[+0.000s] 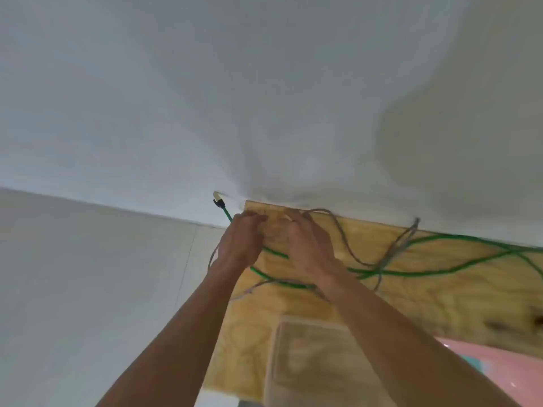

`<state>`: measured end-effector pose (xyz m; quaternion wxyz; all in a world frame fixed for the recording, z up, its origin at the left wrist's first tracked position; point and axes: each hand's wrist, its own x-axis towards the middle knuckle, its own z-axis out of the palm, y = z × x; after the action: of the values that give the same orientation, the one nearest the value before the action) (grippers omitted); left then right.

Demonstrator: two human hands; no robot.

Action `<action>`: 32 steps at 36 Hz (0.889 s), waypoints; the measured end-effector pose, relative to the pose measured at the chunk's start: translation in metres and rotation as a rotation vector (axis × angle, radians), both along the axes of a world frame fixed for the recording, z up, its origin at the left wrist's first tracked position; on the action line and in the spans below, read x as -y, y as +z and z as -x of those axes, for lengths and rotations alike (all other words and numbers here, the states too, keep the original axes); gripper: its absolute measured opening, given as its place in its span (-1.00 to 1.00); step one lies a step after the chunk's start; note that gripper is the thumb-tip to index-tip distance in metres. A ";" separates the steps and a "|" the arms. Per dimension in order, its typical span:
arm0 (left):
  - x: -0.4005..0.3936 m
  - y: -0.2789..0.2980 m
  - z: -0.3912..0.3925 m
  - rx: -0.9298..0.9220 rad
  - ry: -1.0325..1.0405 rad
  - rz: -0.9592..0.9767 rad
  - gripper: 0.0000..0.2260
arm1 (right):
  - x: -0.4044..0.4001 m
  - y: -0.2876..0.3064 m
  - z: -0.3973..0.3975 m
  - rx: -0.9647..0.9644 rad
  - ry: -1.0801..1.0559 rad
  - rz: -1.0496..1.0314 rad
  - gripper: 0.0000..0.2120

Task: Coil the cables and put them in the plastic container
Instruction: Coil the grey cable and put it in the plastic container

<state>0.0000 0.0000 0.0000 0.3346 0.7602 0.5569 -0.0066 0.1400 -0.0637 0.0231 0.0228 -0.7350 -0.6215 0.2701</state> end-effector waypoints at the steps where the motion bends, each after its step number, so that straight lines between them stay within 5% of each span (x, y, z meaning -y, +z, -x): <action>1: -0.003 -0.004 -0.002 -0.036 -0.046 0.016 -0.59 | -0.004 -0.004 -0.001 0.058 0.038 0.019 -0.55; 5: -0.002 -0.010 -0.009 -0.051 -0.104 0.021 -0.79 | -0.004 -0.024 -0.009 0.147 0.054 0.043 -0.61; 9: 0.004 -0.004 -0.008 0.143 -0.045 -0.042 -0.85 | -0.001 -0.011 -0.024 0.065 -0.015 -0.088 -0.80; 15: 0.019 0.060 -0.033 0.466 0.317 -0.232 -0.83 | 0.014 0.057 -0.058 -0.194 -0.267 -0.361 -0.81; 20: 0.050 0.124 -0.070 0.542 0.496 -0.134 -0.72 | 0.048 0.122 -0.085 -0.321 -0.356 -0.551 -0.79; 27: 0.097 0.199 -0.114 0.628 0.136 -0.447 -0.80 | 0.102 0.200 -0.144 -0.396 -0.300 -0.686 -0.84; 32: 0.137 0.257 -0.139 0.679 -0.083 -0.247 -0.66 | 0.127 0.257 -0.193 -0.456 -0.309 -0.791 -0.83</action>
<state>0.1393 -0.1373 0.2568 0.4057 0.7756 0.3791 0.3001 0.3335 -0.1907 0.2804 0.4763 -0.6757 -0.5392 0.1608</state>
